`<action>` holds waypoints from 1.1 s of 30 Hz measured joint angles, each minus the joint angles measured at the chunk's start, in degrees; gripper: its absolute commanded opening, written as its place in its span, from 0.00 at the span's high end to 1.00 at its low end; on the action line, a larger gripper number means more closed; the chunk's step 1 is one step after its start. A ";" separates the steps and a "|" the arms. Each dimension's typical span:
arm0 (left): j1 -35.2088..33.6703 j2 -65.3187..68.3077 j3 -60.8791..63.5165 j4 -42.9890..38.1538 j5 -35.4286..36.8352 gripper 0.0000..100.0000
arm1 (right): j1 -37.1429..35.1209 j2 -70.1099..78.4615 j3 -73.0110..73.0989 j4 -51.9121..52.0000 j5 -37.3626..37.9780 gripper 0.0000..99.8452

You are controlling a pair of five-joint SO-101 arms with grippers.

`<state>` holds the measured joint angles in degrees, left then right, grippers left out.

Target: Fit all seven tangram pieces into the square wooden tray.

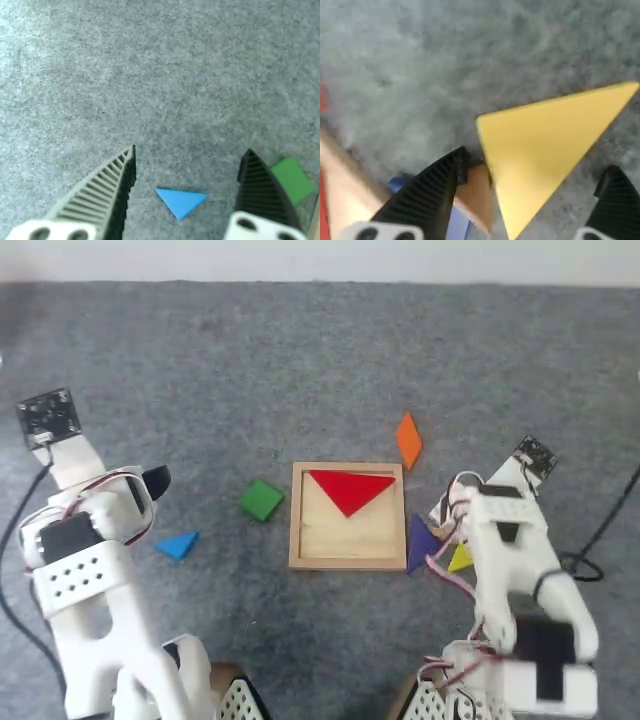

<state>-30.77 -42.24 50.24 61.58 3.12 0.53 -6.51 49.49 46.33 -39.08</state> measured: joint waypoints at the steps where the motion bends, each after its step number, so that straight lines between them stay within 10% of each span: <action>1: 0.00 0.00 0.00 0.00 0.00 0.68 | 0.79 1.76 -1.85 0.18 0.00 0.60; 14: 0.00 0.00 0.00 0.00 0.00 0.68 | 4.48 10.02 -14.86 2.11 11.87 0.60; 33: 0.00 0.00 0.00 0.00 0.00 0.68 | 0.62 10.37 -14.77 4.13 0.18 0.60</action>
<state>-30.77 -42.24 50.24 61.58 3.12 1.14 3.87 34.73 50.46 -38.90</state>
